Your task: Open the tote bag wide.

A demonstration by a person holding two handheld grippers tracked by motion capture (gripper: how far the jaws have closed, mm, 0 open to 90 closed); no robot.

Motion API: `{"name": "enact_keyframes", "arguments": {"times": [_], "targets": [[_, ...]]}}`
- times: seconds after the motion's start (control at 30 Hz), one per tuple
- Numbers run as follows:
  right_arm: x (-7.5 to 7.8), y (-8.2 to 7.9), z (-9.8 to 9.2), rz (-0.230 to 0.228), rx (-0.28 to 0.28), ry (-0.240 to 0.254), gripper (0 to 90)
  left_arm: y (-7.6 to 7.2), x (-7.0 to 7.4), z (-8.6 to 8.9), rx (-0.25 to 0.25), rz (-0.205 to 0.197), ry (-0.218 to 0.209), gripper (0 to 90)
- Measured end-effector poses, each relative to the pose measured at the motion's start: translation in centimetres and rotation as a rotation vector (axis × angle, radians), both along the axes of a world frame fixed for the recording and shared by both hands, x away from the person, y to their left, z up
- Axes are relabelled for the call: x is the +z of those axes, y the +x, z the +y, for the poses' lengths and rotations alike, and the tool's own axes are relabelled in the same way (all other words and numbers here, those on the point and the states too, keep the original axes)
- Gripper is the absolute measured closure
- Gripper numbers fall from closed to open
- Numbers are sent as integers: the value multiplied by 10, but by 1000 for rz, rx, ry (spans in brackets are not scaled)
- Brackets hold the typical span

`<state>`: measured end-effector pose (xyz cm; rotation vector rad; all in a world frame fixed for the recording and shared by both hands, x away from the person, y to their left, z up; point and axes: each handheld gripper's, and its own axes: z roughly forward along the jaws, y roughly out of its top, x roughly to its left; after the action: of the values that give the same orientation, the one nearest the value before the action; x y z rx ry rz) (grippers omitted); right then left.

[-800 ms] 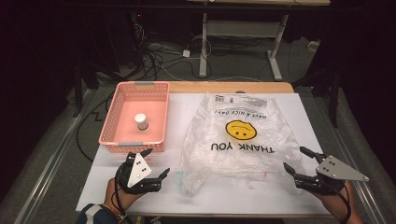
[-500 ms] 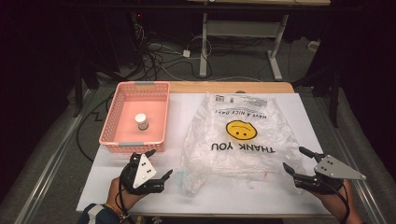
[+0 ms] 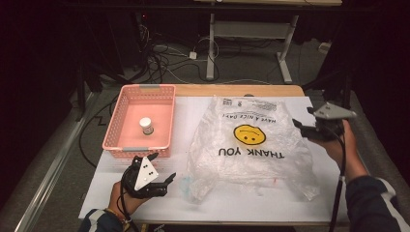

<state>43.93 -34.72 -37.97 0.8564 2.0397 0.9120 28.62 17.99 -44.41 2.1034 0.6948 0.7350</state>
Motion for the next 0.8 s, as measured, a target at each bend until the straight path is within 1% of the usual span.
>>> {"name": "enact_keyframes", "arguments": {"times": [0.03,0.07,0.1,0.13,0.17,0.2,0.23,0.27,0.3,0.33,0.37,0.4,0.47,0.5,0.53,0.57,0.6,0.63,0.67,0.73,0.77,0.8], "targets": [[-4,28,-2,40,-26,16,400,0,0,0,0,5,0,169],[-8,40,-2,50,-48,22,401,1,0,1,1,4,1,169],[-12,51,-3,71,-64,33,403,1,0,1,0,5,0,169],[-12,51,-3,71,-64,33,403,1,-1,2,-1,10,-5,169],[-17,61,-2,103,-75,46,405,2,-1,2,0,12,-6,169],[-22,71,-1,135,-78,41,404,1,-2,2,0,13,-7,169],[-29,80,0,165,-95,28,404,1,-2,2,0,17,-8,169],[-42,96,2,218,-120,-4,404,1,-3,2,-2,19,-8,169],[-42,96,2,218,-120,-4,404,0,-3,2,-3,20,-8,169],[-47,103,2,231,-140,-9,410,0,-3,2,-7,21,-6,169],[-51,109,2,245,-147,10,447,-1,-3,1,-10,21,-5,169],[-60,119,1,282,-176,36,476,-1,-3,1,-14,21,-3,169],[-69,127,3,319,-191,10,545,-2,-5,0,-24,24,2,170],[-73,130,3,329,-209,-6,570,-2,-6,0,-27,29,6,170],[-73,130,3,329,-209,-6,570,-1,-6,1,-30,34,10,170],[-76,132,3,338,-219,1,654,0,-7,1,-31,37,10,170],[-79,134,3,351,-223,19,793,1,-7,1,-34,41,9,172],[-79,134,3,351,-223,19,793,2,-8,1,-36,44,9,172],[-81,134,3,355,-236,19,898,2,-8,1,-37,47,10,173],[-81,133,2,353,-243,23,900,2,-10,1,-45,59,12,174],[-80,131,0,339,-290,28,900,2,-11,1,-48,61,21,174],[-80,131,0,339,-290,28,900,1,-12,1,-50,63,29,174]]}}
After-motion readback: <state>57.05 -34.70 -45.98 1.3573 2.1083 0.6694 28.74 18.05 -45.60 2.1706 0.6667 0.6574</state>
